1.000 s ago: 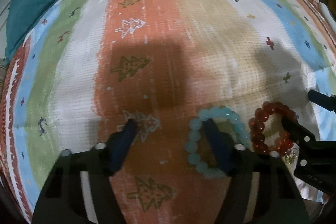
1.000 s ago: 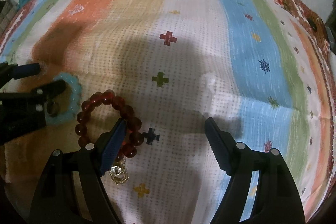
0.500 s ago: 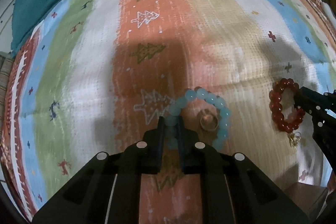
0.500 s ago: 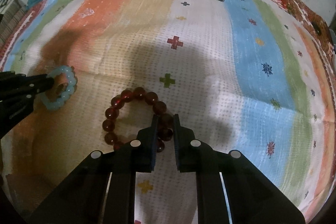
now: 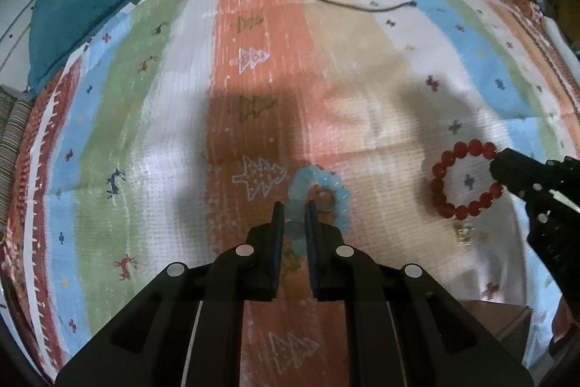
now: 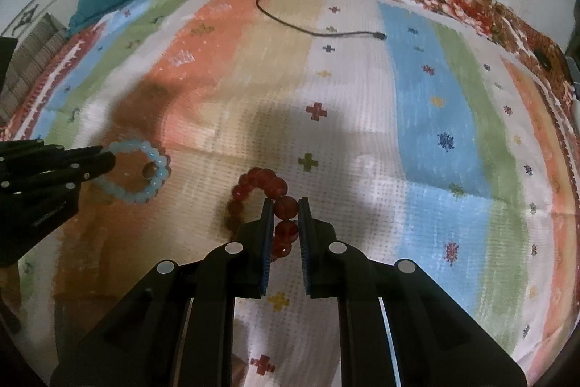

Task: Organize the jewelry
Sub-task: 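Lift both bracelets and carry them over the silver tin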

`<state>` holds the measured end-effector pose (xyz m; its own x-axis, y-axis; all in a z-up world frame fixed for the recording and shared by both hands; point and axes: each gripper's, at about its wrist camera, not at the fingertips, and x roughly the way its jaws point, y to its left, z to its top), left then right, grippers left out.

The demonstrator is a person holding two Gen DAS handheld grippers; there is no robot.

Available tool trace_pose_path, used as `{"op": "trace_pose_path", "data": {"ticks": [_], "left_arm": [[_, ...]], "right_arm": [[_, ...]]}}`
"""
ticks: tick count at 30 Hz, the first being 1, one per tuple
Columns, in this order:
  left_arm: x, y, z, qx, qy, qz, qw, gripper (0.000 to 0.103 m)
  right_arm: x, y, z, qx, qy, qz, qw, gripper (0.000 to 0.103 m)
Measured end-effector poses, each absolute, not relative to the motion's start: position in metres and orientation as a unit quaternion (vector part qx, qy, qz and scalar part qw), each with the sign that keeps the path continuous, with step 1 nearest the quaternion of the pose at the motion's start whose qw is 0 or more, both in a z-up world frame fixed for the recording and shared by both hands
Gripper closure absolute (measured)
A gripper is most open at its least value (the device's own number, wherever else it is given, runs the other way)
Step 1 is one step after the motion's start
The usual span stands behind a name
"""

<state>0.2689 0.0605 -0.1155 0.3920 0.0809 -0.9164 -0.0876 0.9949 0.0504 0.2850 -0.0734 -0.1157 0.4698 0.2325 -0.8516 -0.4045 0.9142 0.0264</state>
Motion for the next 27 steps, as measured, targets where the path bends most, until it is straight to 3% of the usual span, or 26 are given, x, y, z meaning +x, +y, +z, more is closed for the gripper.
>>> {"op": "trace_pose_path", "data": {"ticks": [27], "left_arm": [[0.229, 0.047, -0.039, -0.019, 0.48, 0.027, 0.877, 0.092]], "right_arm": [[0.24, -0.091, -0.064, -0.057, 0.431, 0.191, 0.88, 0.089]]}}
